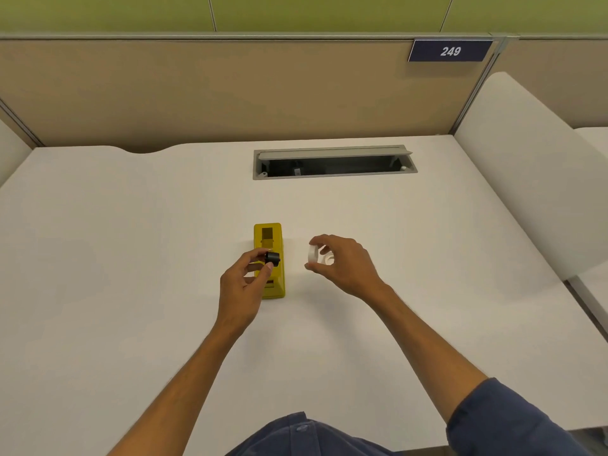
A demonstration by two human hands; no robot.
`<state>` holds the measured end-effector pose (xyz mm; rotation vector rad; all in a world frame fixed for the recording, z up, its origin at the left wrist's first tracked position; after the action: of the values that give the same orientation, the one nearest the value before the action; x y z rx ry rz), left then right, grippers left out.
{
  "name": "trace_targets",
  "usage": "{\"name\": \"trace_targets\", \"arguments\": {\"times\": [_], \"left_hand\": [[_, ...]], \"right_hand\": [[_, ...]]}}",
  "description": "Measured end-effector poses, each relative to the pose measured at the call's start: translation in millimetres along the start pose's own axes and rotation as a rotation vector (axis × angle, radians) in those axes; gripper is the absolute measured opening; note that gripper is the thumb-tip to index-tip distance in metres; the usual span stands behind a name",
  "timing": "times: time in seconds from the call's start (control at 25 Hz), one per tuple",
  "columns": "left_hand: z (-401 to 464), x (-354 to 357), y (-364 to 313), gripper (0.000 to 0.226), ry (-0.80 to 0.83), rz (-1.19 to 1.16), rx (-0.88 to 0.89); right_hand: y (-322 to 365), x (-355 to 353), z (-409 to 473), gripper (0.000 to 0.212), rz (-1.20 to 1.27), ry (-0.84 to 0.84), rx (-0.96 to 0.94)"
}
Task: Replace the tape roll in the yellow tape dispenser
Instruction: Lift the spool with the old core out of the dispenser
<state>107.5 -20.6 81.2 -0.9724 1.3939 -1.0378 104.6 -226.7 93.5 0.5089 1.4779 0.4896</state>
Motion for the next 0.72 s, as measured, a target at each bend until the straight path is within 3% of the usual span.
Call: {"name": "trace_targets", "arguments": {"times": [0.36, 0.72], "left_hand": [[-1.9, -6.2, 5.4, 0.033, -0.027, -0.036, -0.05], [-2.5, -5.2, 8.4, 0.03, -0.022, -0.034, -0.055]], "right_hand": [[-26.5, 49.7, 28.7, 0.057, -0.281, 0.098, -0.022], [-36.6, 62.4, 38.9, 0.059, -0.284, 0.124, 0.035]]}}
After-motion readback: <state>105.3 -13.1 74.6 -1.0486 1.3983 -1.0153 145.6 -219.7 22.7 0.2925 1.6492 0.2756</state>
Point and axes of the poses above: each hand's wrist, its own z-axis towards the middle knuckle, its own x-axis out of the palm, y = z × x, the point moved 10 cm from there along z, towards the middle knuckle, and after that the axes turned 1 degree about y, right-handed, at the moved point
